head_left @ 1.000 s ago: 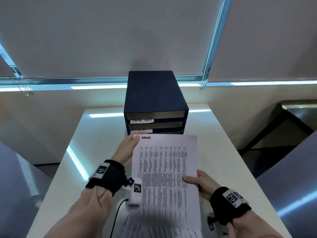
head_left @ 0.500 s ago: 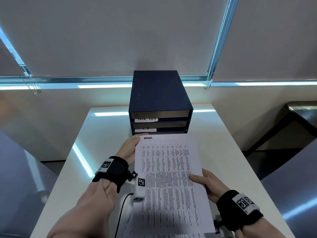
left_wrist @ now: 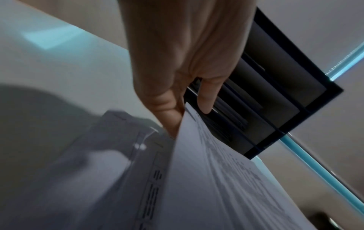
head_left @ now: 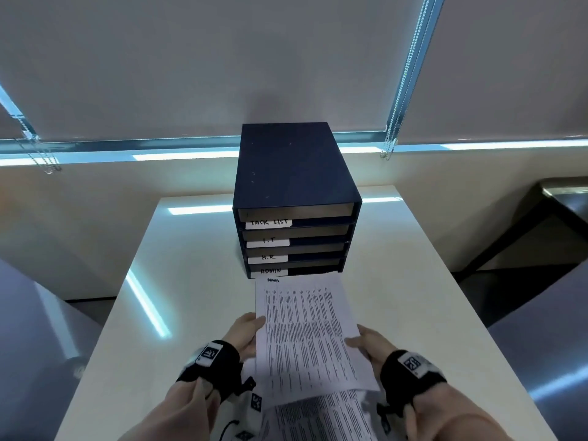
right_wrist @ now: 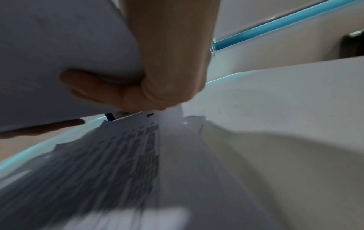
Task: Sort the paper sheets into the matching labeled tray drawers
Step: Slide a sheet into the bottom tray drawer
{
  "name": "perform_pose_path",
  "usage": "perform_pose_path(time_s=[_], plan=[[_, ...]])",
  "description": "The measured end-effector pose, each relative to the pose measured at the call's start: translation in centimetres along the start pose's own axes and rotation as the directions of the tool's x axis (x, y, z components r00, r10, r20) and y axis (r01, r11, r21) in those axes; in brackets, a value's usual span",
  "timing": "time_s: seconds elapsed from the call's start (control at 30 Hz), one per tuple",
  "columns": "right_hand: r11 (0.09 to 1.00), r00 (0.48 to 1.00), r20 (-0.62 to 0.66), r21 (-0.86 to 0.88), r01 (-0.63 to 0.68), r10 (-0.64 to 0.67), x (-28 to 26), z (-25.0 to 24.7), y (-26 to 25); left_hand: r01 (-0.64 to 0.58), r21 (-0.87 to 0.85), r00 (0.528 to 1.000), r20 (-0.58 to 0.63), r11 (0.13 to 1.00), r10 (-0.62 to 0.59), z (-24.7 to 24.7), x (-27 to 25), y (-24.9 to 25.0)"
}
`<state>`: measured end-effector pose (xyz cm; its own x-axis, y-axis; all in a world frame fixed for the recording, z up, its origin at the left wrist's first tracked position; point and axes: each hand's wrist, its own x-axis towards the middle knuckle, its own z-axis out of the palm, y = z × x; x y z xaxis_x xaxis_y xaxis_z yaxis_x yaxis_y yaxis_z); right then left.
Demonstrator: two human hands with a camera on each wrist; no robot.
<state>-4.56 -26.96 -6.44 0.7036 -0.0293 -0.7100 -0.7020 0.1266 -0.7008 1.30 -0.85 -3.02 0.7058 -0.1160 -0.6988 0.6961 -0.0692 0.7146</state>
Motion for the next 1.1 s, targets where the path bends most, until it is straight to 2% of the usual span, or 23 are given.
perform_pose_path(time_s=[0.07, 0.17, 0.33, 0.47, 0.57, 0.63, 0.7, 0.8, 0.87, 1.0, 1.03, 1.07, 1.1], plan=[[1.0, 0.999, 0.024, -0.003, 0.025, -0.025, 1.3, 0.4, -2.5, 0.008, -0.063, 1.0, 0.005, 0.998, -0.008, -0.5, 1.2, -0.1], [0.998, 0.998, -0.028, -0.046, 0.049, -0.05, 3.6, 1.2, -5.7, 0.02, -0.111, 0.997, 0.081, 0.994, -0.011, -0.8, 2.0, 0.1], [0.995, 0.991, -0.082, 0.003, 0.103, -0.102, 9.6, 1.0, -7.2, 0.016, -0.013, 0.986, 0.164, 1.0, -0.014, -0.6, 3.5, 0.1], [0.995, 0.993, -0.072, -0.035, 0.091, -0.093, 8.6, 1.0, -7.5, -0.072, 0.001, 0.997, 0.024, 0.997, 0.072, 0.4, 6.1, -0.3], [0.998, 0.998, -0.058, -0.058, 0.003, -0.007, 8.2, 0.0, -7.3, -0.091, -0.072, 0.995, -0.048, 0.993, 0.088, 0.9, 8.4, 0.0], [0.999, 0.999, -0.017, 0.023, -0.028, 0.028, 8.9, -0.2, -7.7, -0.114, -0.126, 0.991, -0.082, 0.985, 0.104, 0.9, 9.7, 0.7], [0.978, 1.0, -0.005, 0.207, -0.025, 0.027, 10.0, 0.7, -8.7, -0.147, -0.237, 0.988, -0.077, 0.96, 0.132, 0.8, 11.4, 1.9], [0.853, 0.998, -0.045, 0.519, 0.05, -0.032, 12.0, 3.1, -10.1, -0.132, -0.462, 0.989, 0.001, 0.877, 0.149, 1.0, 13.8, 4.0], [0.827, 0.997, -0.055, 0.556, 0.079, -0.058, 12.4, 4.7, -10.9, -0.117, -0.477, 0.989, 0.024, 0.871, 0.146, 1.2, 14.3, 4.9], [0.914, 0.997, 0.006, 0.4, 0.066, -0.075, 11.4, 5.3, -10.5, -0.18, -0.298, 0.982, -0.003, 0.938, 0.187, 0.9, 12.2, 4.8], [0.929, 0.996, 0.032, 0.364, 0.064, -0.081, 10.8, 5.0, -10.1, -0.199, -0.206, 0.98, -0.018, 0.958, 0.2, 0.9, 11.1, 4.4], [0.942, 0.995, 0.04, 0.327, 0.069, -0.087, 10.1, 4.5, -9.6, -0.24, -0.05, 0.97, -0.045, 0.969, 0.238, 0.9, 9.9, 3.8], [0.954, 0.995, 0.031, 0.291, 0.077, -0.09, 9.4, 3.8, -8.8, -0.3, 0.176, 0.947, -0.061, 0.938, 0.315, 0.8, 8.9, 3.0]])
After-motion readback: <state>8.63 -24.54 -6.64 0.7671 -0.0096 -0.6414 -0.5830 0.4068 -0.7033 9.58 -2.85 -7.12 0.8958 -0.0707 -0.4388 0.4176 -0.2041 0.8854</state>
